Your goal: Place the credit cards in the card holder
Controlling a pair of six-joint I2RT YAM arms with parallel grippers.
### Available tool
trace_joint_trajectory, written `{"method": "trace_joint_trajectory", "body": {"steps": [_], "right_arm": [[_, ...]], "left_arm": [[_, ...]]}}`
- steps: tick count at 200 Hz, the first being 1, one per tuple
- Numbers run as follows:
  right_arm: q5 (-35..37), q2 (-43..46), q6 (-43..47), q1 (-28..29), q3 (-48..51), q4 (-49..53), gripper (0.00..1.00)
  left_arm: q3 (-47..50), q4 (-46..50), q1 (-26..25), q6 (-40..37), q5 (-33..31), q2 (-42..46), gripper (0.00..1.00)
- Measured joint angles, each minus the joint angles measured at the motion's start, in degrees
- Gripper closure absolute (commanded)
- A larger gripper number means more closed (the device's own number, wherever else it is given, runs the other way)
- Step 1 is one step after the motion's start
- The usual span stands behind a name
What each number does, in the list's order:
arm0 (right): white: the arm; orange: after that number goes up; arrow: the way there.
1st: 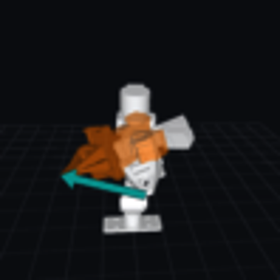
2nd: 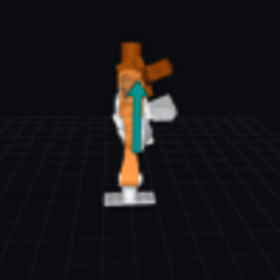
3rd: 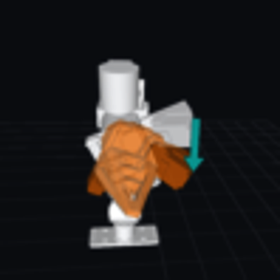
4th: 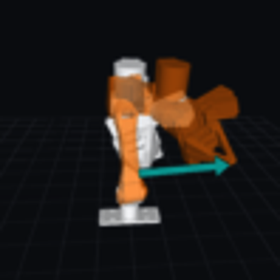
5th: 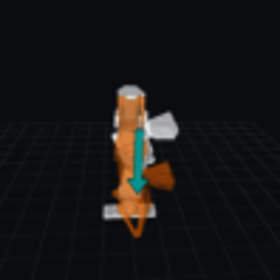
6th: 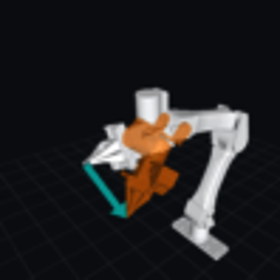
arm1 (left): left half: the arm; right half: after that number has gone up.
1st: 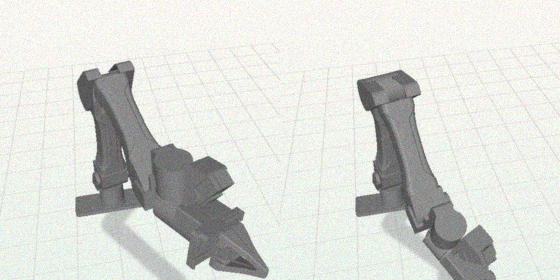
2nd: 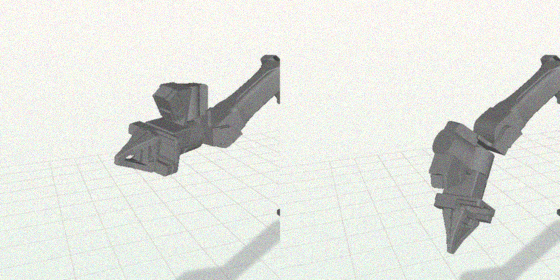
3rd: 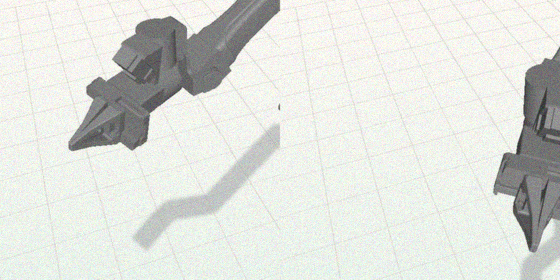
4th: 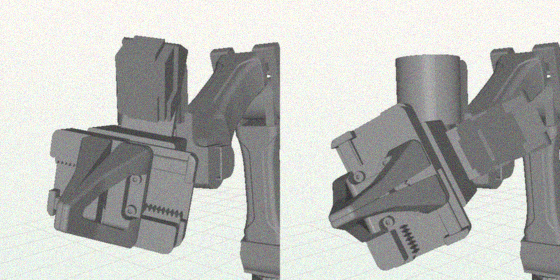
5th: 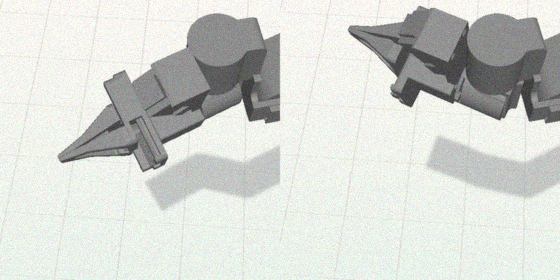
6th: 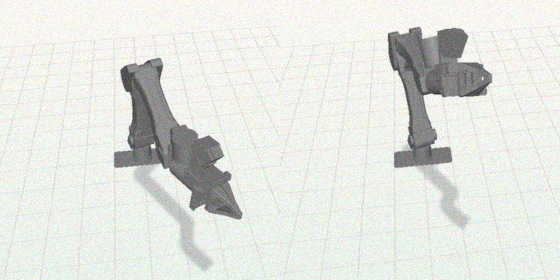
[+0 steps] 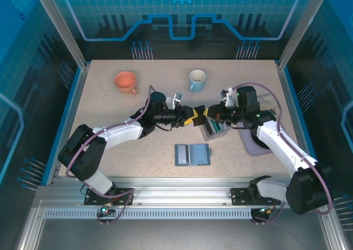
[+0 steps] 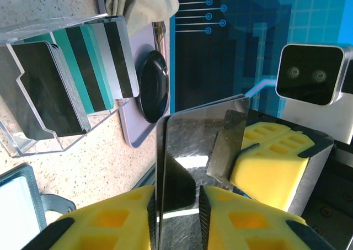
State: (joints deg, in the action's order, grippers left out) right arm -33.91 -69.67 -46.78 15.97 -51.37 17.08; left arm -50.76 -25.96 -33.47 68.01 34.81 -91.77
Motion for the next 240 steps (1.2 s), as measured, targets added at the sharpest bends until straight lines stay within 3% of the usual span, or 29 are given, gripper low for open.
{"method": "trace_joint_trajectory", "body": {"steps": [43, 76, 98, 119, 132, 143, 159, 172, 189, 240], "right_arm": [[0.04, -0.15, -0.02, -0.74, 2.19, -0.48, 0.96], [-0.66, -0.52, -0.87, -0.83, 2.93, -0.76, 0.72], [-1.79, -0.61, -1.20, -0.81, 2.97, -1.84, 0.65], [-3.69, -1.46, -1.99, -0.81, 2.97, -3.67, 0.65], [-4.81, -2.21, -2.91, -0.81, 2.97, -5.11, 0.81], [-5.70, -2.62, -3.41, -0.92, 2.97, -6.34, 0.84], [-6.19, -2.71, -4.48, -1.14, 2.97, -7.63, 0.91], [-6.91, -2.69, -4.87, -1.29, 2.97, -8.70, 0.95], [-8.09, -2.71, -5.09, -1.22, 2.89, -9.92, 0.94], [-9.35, -3.63, -5.77, -1.36, 2.89, -11.93, 0.94]], "left_arm": [[0.44, 0.09, 0.07, -0.46, 0.04, 0.37, 0.88], [0.46, -0.61, 0.04, -0.39, 0.48, 1.29, 0.98], [0.48, -1.88, 0.07, 0.09, 0.63, 1.42, 1.00], [0.70, -2.97, 0.04, 0.70, 0.70, 1.42, 1.00], [0.79, -3.61, 0.04, 1.14, 1.01, 1.42, 1.00], [0.87, -3.91, 0.07, 1.40, 1.05, 1.42, 1.00], [1.16, -3.98, 0.57, 2.12, 1.07, 1.42, 0.91], [1.16, -4.20, 0.74, 2.73, 1.05, 1.44, 0.77], [1.49, -4.52, 0.68, 3.52, 1.11, 1.44, 0.68], [1.84, -8.87, 0.74, 6.23, 1.73, 1.22, 0.57]]}}
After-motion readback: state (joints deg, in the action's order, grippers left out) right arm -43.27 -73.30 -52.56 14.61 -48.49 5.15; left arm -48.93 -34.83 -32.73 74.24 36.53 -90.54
